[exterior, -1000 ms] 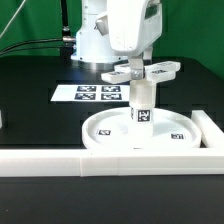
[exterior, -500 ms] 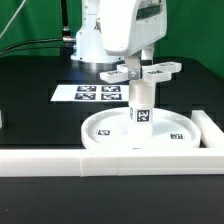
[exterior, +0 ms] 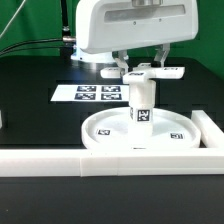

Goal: Assemble round table

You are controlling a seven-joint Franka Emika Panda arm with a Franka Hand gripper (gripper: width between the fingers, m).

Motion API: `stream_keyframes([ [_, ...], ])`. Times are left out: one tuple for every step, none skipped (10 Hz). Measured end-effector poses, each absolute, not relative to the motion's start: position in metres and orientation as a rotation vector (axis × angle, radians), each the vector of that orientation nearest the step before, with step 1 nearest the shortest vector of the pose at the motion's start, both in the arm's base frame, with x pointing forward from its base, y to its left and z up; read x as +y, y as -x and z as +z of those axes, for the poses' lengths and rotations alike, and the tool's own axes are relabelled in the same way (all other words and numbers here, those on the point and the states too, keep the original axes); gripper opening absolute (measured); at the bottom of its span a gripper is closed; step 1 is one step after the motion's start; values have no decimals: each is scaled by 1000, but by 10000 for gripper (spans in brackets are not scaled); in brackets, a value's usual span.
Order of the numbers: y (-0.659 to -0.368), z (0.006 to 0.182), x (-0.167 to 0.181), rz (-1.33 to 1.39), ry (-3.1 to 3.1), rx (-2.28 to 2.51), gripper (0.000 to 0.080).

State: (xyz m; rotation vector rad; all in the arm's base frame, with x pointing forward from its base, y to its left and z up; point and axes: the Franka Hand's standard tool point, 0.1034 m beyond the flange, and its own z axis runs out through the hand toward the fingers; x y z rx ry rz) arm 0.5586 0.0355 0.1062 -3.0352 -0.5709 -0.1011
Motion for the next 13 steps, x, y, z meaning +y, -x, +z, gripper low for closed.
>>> stream_keyframes([
  [-557, 106, 36, -93, 3060, -392, 442],
  [-557, 106, 36, -90, 3070, -269, 442],
  [-557, 106, 36, -88, 3074, -192, 442],
  [-557, 106, 36, -84, 3077, -81, 442],
  [-557, 106, 36, -82, 3076, -9, 442],
  [-557, 105, 36, -78, 3074, 88, 442],
  [-557, 105, 36, -75, 3067, 179, 442],
  [-557, 105, 37, -71, 3058, 284, 442],
  [-557, 105, 37, -70, 3042, 387, 442],
  [-557, 105, 37, -62, 3001, 545, 442],
  [-557, 105, 36, -55, 2954, 684, 442],
  [-557, 105, 36, -61, 2913, 798, 442],
  [-558, 104, 36, -47, 2839, 984, 442],
])
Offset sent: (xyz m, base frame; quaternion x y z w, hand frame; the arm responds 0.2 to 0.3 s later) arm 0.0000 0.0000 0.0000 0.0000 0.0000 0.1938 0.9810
